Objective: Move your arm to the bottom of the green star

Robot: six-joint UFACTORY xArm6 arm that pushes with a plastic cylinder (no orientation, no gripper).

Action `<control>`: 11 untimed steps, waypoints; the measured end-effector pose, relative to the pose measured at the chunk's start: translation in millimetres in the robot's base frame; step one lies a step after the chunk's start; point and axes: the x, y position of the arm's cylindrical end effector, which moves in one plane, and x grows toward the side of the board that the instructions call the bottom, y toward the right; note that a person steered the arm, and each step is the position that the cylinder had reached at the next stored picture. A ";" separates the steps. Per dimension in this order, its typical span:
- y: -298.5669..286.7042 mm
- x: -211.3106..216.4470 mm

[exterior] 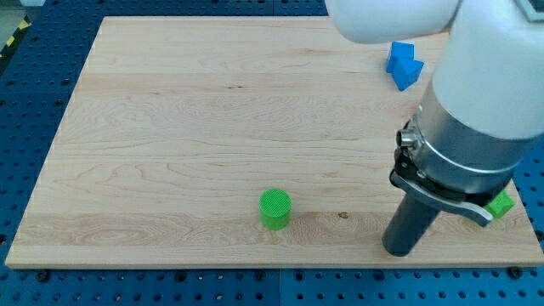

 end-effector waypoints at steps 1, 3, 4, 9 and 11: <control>1.4 0.6; 30.9 6.5; 44.0 6.1; 134.5 5.5; 209.5 -7.1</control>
